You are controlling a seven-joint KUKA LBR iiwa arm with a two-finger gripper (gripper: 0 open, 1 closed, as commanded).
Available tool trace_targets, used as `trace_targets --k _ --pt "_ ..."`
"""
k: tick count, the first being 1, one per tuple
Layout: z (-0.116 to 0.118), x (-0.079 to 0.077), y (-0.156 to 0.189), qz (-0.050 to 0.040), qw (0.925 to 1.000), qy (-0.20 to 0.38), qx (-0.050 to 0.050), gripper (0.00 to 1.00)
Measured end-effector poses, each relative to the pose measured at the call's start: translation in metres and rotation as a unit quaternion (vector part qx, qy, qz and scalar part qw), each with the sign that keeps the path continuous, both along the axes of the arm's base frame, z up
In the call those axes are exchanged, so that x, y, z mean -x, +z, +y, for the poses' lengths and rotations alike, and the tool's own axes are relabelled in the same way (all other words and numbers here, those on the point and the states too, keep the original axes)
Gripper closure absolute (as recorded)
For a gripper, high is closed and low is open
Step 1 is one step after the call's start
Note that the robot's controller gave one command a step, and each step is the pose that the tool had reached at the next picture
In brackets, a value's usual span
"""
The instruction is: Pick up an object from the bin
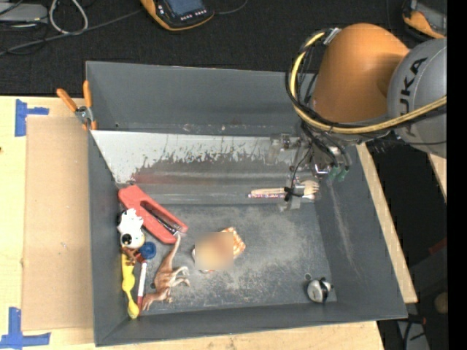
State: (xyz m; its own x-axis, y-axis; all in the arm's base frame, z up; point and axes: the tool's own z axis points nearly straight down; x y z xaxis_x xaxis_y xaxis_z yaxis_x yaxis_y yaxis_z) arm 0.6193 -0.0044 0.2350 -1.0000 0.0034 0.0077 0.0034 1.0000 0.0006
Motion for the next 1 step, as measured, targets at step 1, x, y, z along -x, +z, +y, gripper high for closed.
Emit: trace_targets --k 1 --pt "0.0 -0.0008 0.005 -0.0039 1.0 0.0 0.0 0.0"
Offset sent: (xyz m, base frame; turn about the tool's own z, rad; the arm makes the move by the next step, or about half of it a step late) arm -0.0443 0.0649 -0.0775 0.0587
